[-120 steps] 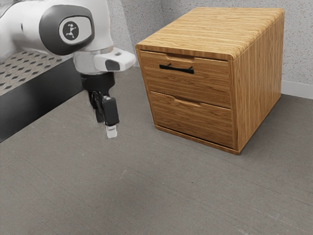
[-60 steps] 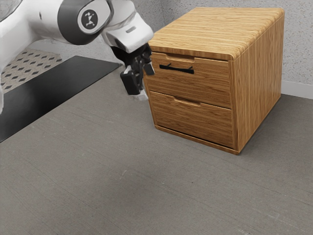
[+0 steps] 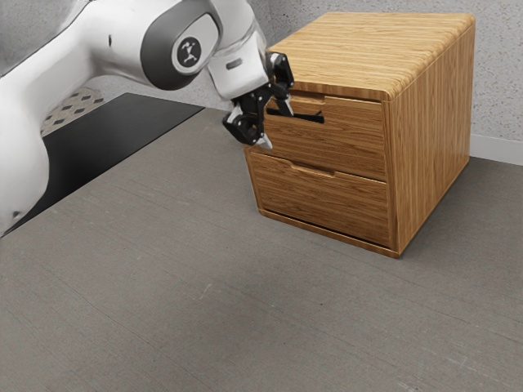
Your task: Pull the drawer handle with one arm to open the drawer
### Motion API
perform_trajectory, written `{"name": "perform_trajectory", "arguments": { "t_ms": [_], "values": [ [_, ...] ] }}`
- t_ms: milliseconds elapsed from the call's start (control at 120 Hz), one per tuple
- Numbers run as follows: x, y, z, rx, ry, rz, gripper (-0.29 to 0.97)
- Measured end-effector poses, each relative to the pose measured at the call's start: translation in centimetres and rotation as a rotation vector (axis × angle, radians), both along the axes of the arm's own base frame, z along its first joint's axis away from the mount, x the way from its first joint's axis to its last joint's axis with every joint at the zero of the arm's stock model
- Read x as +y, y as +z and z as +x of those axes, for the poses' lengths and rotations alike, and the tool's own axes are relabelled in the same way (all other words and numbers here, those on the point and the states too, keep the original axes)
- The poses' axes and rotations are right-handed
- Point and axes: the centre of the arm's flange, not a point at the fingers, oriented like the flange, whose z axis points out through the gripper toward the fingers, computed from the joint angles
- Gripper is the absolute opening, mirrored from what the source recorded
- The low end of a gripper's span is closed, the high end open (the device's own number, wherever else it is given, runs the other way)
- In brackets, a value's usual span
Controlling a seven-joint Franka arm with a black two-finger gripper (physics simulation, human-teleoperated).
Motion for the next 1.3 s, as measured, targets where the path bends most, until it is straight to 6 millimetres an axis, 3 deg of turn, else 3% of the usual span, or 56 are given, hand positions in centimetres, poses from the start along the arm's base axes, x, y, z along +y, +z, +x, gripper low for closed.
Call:
{"name": "perform_trajectory", "arguments": {
  "t_ms": [133,300,467,683,967,1142,1300],
  "values": [
    [0.7,-0.2,0.5,-0.007,-0.040,-0.010,0.39],
    [0.6,0.4,2.6,-0.056,-0.084,-0.017,0.36],
    [2.8,-1.4,4.2,-0.042,-0.086,-0.043,0.35],
    [2.3,0.1,4.5,-0.084,-0.124,0.011,0.33],
    [2.1,-0.8,5.3,-0.079,-0.145,0.041,0.34],
    [2.0,-1.0,5.3,-0.073,-0.149,0.039,0.08],
    [2.2,-1.8,5.6,-0.058,-0.144,0.024,-0.03]
  ]
}}
